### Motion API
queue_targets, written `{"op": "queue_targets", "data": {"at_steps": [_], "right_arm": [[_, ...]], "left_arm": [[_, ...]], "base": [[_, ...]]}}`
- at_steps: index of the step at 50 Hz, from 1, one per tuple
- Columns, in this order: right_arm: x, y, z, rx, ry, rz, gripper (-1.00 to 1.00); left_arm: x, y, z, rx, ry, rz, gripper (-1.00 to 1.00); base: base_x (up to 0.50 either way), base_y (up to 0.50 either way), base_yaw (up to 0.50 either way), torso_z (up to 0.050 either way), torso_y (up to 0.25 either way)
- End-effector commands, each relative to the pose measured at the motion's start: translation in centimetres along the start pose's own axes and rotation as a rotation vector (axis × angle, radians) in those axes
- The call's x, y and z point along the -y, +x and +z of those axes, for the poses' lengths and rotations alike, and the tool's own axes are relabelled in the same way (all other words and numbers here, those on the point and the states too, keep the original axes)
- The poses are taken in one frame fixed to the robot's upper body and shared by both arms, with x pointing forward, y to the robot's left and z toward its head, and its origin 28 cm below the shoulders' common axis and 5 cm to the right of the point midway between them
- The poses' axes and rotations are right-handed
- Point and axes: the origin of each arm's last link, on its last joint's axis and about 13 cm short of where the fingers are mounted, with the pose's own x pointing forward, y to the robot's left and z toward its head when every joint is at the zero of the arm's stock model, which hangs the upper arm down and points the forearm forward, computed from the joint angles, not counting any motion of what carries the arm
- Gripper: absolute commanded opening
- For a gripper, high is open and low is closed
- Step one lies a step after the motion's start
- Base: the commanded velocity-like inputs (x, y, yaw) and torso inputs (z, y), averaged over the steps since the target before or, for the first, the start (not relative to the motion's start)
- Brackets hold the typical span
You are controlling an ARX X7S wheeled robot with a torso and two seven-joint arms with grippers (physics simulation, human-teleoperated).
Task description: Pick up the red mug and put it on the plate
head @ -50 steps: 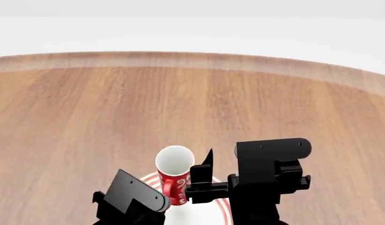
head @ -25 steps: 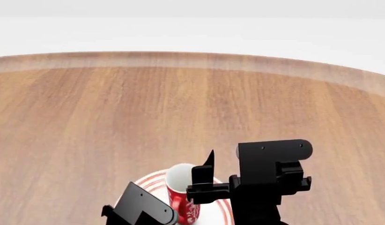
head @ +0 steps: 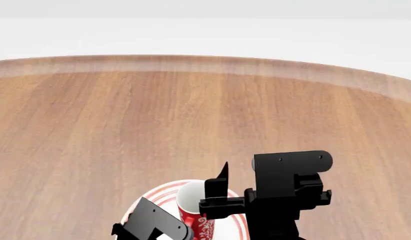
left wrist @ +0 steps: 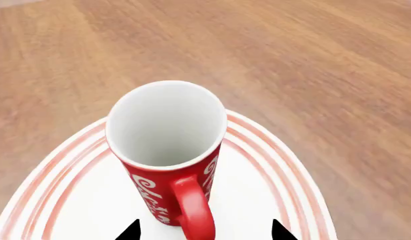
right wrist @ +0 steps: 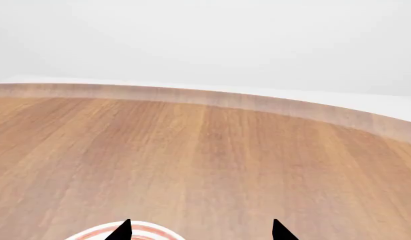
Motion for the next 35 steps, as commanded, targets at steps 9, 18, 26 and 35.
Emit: {"op": "queue_targets", "data": {"at_steps": [9, 18, 26, 35], "right_arm": [[-0.1, 0.2, -0.2, -0.009, -0.009, 0.001, 1.00], [-0.2, 0.2, -0.3, -0.013, -0.014, 0.003, 1.00], [-0.2, 0.2, -0.2, -0.009, -0.013, 0.006, 1.00], [-0.1, 0.2, -0.3, -0.003, -0.011, 0.007, 1.00]], "left_arm": [[0.8, -2.9, 1.5, 0.049, -0.014, -0.049, 1.00], [1.1, -7.5, 3.4, 0.132, -0.008, -0.038, 1.00], [-0.4, -9.1, 4.6, 0.231, -0.039, 0.065, 1.00], [-3.3, -8.7, 5.4, 0.370, -0.090, 0.415, 1.00]], "base": [[0.00, 0.00, 0.00, 0.000, 0.000], [0.00, 0.00, 0.00, 0.000, 0.000], [0.00, 0.00, 0.00, 0.000, 0.000], [0.00, 0.00, 0.00, 0.000, 0.000]]}}
